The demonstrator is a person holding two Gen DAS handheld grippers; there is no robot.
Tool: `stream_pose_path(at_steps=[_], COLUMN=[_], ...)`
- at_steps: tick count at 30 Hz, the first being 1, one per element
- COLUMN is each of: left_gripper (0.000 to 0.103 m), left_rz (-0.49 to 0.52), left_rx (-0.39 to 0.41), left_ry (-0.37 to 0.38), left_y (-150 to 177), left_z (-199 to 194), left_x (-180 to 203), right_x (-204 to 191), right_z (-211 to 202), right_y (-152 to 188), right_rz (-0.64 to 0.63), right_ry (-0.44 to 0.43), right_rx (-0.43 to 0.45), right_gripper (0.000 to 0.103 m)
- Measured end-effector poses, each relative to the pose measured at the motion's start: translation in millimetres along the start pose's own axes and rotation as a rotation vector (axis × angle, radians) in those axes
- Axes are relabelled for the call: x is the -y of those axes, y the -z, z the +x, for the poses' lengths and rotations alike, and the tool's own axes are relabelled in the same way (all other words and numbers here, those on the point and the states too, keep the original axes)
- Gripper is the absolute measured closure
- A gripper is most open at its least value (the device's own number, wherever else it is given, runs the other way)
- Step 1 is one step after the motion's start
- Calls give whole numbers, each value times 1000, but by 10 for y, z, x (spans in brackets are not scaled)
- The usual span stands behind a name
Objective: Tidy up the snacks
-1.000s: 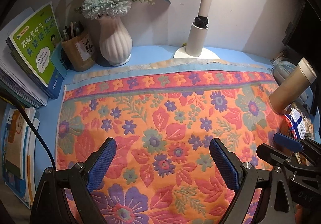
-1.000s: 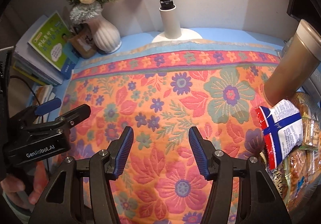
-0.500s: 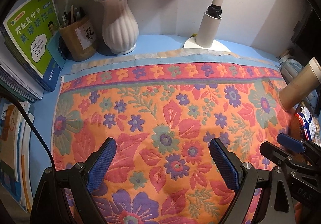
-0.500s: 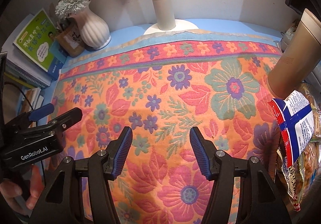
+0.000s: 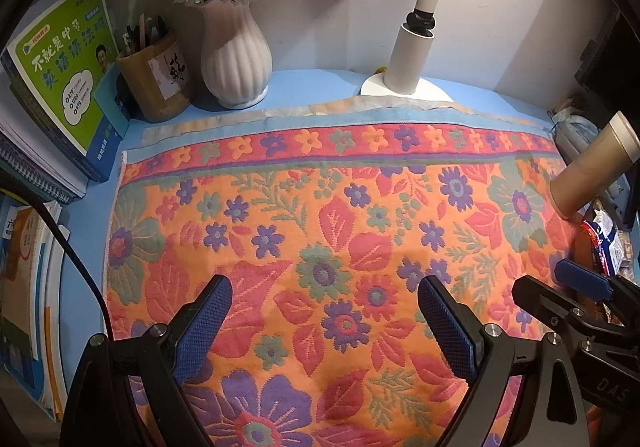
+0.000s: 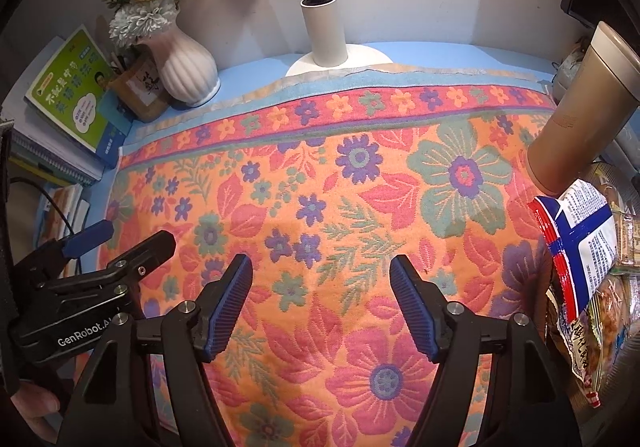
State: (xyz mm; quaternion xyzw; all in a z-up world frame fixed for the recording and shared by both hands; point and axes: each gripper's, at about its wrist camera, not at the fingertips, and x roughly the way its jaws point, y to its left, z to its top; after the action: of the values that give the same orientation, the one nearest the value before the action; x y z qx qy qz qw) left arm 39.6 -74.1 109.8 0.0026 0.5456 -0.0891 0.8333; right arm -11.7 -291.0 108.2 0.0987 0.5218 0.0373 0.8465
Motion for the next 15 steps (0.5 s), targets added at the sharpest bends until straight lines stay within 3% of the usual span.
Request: stream_pose_path(at_steps=[15], left_gripper=[10], left_rz=[-1], left_rx=[-19], left_ry=[-8], left_y=[54], left_z=[59], left_x=[-21], right_x=[38], right_z=[88], right_y=[64], right_rz=[19], right_ry=[10], right_rx=[-30], right_gripper=[32])
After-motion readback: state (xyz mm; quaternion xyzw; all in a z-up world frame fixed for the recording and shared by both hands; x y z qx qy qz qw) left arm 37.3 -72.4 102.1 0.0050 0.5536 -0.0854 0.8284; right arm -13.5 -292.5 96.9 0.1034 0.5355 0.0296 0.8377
